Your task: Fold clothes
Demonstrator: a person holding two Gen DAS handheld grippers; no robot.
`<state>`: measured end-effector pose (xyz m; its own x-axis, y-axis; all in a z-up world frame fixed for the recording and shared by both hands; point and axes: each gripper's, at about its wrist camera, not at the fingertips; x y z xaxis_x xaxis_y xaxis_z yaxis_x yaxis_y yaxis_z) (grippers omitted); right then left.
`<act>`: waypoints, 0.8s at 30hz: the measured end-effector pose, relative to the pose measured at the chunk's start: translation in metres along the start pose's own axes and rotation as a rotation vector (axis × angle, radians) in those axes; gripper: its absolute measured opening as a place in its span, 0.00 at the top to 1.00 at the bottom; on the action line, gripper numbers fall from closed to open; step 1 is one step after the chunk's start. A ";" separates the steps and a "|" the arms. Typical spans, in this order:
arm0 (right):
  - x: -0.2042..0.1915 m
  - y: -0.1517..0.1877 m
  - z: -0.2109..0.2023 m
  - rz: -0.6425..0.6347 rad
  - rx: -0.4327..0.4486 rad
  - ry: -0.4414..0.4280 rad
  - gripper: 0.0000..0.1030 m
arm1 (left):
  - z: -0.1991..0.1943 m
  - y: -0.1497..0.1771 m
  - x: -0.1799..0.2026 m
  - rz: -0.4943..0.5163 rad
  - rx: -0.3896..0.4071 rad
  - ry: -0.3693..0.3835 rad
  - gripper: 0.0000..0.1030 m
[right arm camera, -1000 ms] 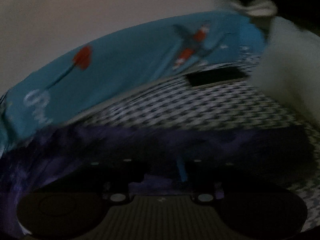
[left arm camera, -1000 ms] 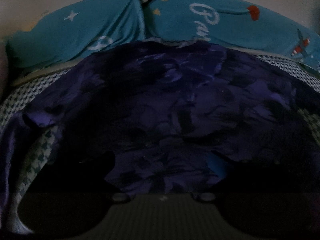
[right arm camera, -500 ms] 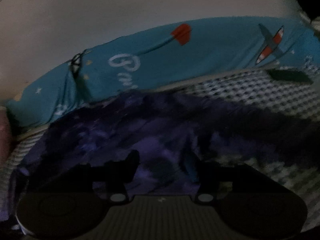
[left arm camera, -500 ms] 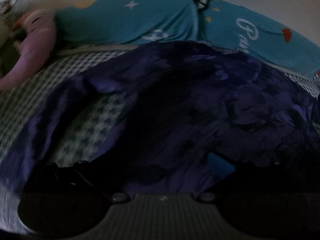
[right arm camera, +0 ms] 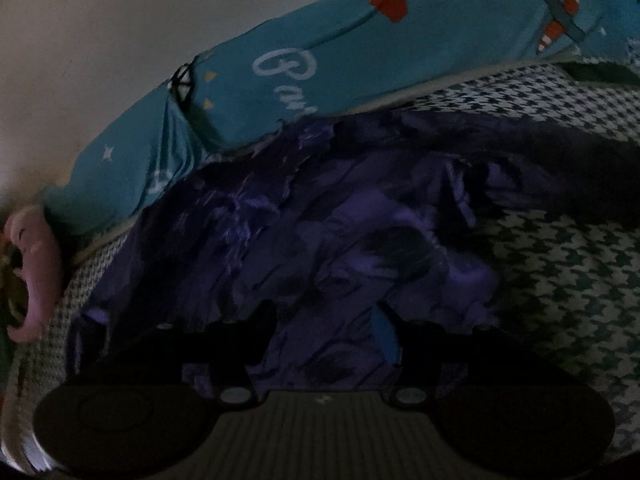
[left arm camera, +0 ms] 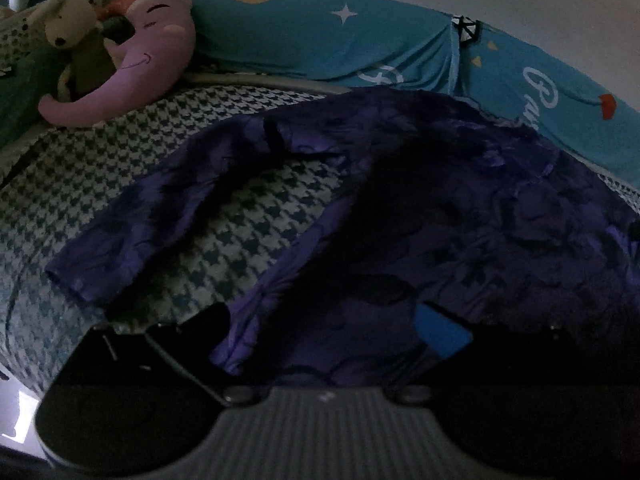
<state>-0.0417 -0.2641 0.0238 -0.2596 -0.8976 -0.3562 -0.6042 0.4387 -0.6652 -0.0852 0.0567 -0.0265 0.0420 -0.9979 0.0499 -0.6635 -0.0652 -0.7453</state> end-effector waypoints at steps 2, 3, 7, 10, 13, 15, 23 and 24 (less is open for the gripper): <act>-0.006 0.003 0.000 -0.016 -0.006 -0.013 0.48 | -0.001 0.001 -0.003 -0.002 -0.006 -0.001 0.00; -0.008 0.005 0.000 -0.022 -0.007 -0.017 0.48 | -0.002 0.001 -0.004 -0.002 -0.005 -0.002 0.00; -0.017 0.013 0.001 -0.059 -0.010 -0.021 0.48 | -0.007 -0.001 -0.004 0.019 0.011 -0.024 0.00; -0.022 0.017 0.002 -0.084 -0.017 -0.025 0.47 | -0.010 -0.001 -0.007 0.018 0.013 -0.038 0.00; -0.025 0.022 0.001 -0.108 -0.018 -0.029 0.47 | -0.009 0.002 -0.012 0.008 0.007 -0.048 0.00; -0.027 0.024 0.002 -0.124 -0.021 -0.028 0.47 | -0.008 0.004 -0.015 -0.002 0.002 -0.059 0.00; -0.029 0.030 0.006 -0.138 -0.041 -0.028 0.47 | -0.008 0.001 -0.037 -0.065 0.008 -0.091 0.00; -0.030 0.031 0.007 -0.142 -0.044 -0.030 0.47 | -0.009 -0.001 -0.041 -0.077 0.012 -0.097 0.00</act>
Point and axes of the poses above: each gripper's, at about its wrist camera, not at the fingertips, and z roughly the way its jaws point, x to its right, y to its underside, and after that the axes turned 7 degrees about x, right-handed
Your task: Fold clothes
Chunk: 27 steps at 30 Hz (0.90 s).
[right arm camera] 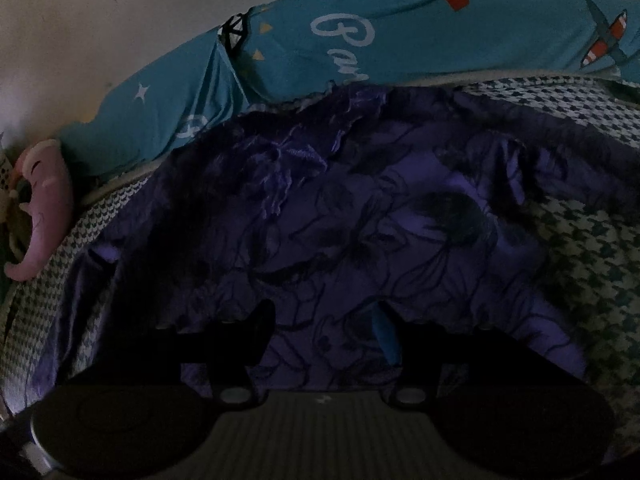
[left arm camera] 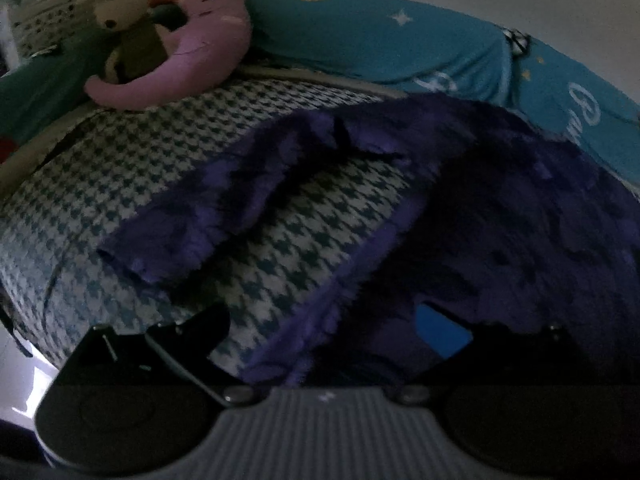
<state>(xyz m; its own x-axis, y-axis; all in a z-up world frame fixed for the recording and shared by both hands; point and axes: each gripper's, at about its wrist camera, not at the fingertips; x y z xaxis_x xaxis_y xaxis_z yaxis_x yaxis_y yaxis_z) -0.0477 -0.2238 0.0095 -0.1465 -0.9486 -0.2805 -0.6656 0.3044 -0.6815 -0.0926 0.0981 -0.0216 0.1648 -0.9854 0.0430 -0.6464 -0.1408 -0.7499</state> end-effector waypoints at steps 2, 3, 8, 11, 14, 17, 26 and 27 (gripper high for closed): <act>-0.002 0.001 0.001 -0.009 -0.006 -0.003 0.47 | 0.000 -0.009 -0.011 -0.028 0.004 -0.012 0.00; -0.002 0.001 0.002 -0.013 -0.009 -0.004 0.47 | -0.001 -0.015 -0.018 -0.050 0.008 -0.021 0.00; -0.009 0.003 0.006 -0.027 -0.020 -0.014 0.47 | 0.000 -0.041 -0.058 -0.132 0.025 -0.079 0.00; -0.014 0.005 0.010 -0.039 -0.033 -0.019 0.47 | 0.006 -0.049 -0.082 -0.166 0.011 -0.111 0.00; -0.019 0.007 0.015 -0.046 -0.050 -0.020 0.47 | 0.014 -0.054 -0.107 -0.229 -0.013 -0.131 0.00; -0.023 0.009 0.021 -0.053 -0.066 -0.018 0.47 | 0.021 -0.054 -0.129 -0.299 -0.026 -0.147 0.00; -0.033 0.013 0.032 -0.086 -0.098 -0.023 0.47 | 0.042 -0.051 -0.154 -0.380 -0.046 -0.139 0.11; -0.034 0.014 0.034 -0.087 -0.102 -0.022 0.47 | 0.045 -0.050 -0.155 -0.394 -0.055 -0.139 0.13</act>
Point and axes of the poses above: each gripper's, at about its wrist camera, not at the fingertips, and z roughly the way its jaws point, x to its right, y to its underside, and after that the axes turned 7 degrees about x, right-handed
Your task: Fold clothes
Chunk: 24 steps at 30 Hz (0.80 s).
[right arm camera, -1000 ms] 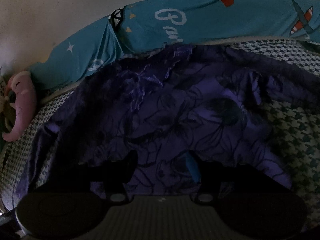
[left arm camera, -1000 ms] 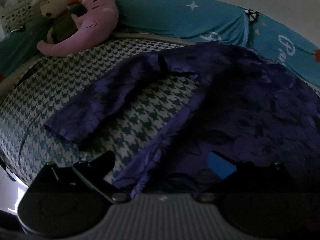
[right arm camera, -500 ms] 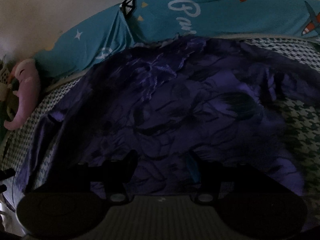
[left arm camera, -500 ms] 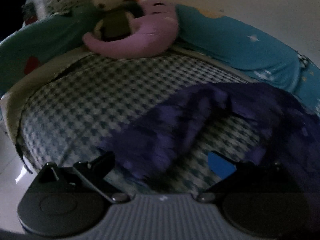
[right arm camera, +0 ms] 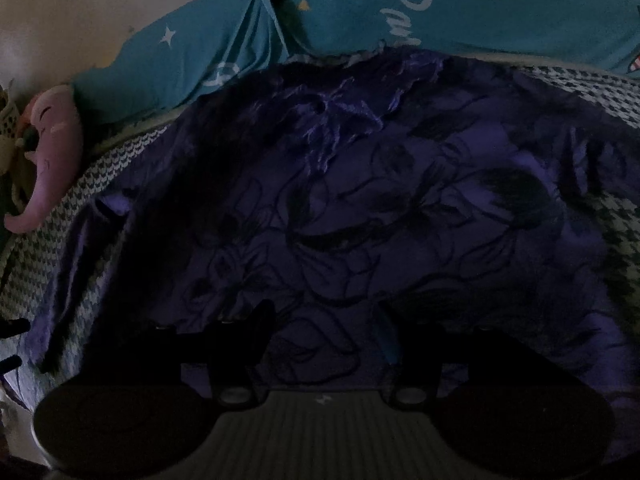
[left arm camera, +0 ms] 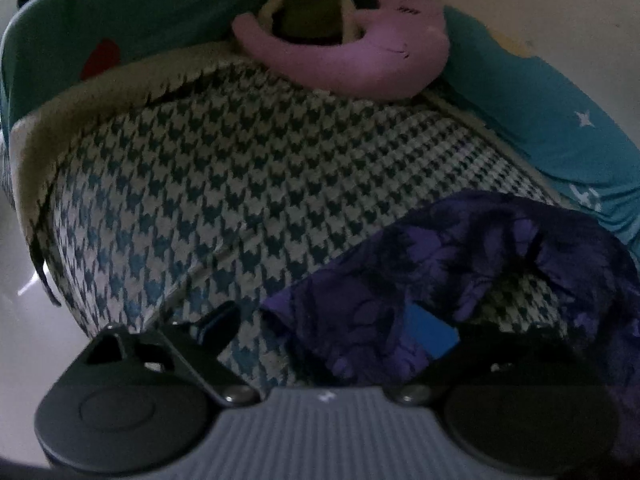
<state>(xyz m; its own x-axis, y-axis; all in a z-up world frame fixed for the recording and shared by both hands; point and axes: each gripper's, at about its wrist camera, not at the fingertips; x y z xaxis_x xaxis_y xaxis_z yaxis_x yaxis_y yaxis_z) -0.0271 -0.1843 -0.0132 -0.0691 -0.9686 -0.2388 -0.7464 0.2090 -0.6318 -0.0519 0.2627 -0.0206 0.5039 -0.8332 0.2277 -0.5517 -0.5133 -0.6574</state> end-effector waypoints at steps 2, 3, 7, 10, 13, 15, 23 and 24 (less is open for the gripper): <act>-0.001 0.000 0.003 -0.003 -0.007 0.001 0.47 | 0.006 0.002 -0.002 -0.018 -0.020 0.003 0.15; -0.002 0.001 0.004 -0.005 -0.010 0.002 0.47 | 0.010 0.004 -0.002 -0.017 -0.027 0.001 0.16; -0.005 0.001 0.008 -0.011 -0.019 0.002 0.47 | 0.016 0.004 0.006 0.017 -0.005 -0.016 0.22; -0.007 0.001 0.011 -0.017 -0.022 0.000 0.47 | 0.018 0.003 0.013 0.067 0.016 -0.044 0.46; -0.008 0.001 0.014 -0.021 -0.026 0.006 0.47 | 0.018 0.002 0.018 0.086 0.027 -0.036 0.69; -0.008 0.001 0.015 -0.021 -0.027 0.005 0.47 | 0.017 0.003 0.023 0.102 0.031 -0.016 0.85; -0.008 0.001 0.018 -0.024 -0.027 -0.002 0.47 | 0.000 -0.005 0.049 0.255 0.157 -0.061 0.89; -0.008 0.001 0.019 -0.024 -0.027 -0.003 0.47 | -0.003 -0.009 0.052 0.274 0.177 -0.072 0.89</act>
<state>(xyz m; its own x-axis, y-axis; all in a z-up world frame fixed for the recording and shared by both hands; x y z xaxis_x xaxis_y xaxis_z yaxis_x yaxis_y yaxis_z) -0.0150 -0.1736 -0.0259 -0.0492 -0.9729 -0.2258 -0.7652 0.1820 -0.6175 -0.0230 0.2237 -0.0014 0.4021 -0.9153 -0.0216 -0.5525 -0.2238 -0.8030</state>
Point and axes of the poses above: each gripper's, at about its wrist camera, not at the fingertips, and z roughly the way its jaws point, x to its right, y to its underside, and after that the axes turned 7 degrees about x, right-handed
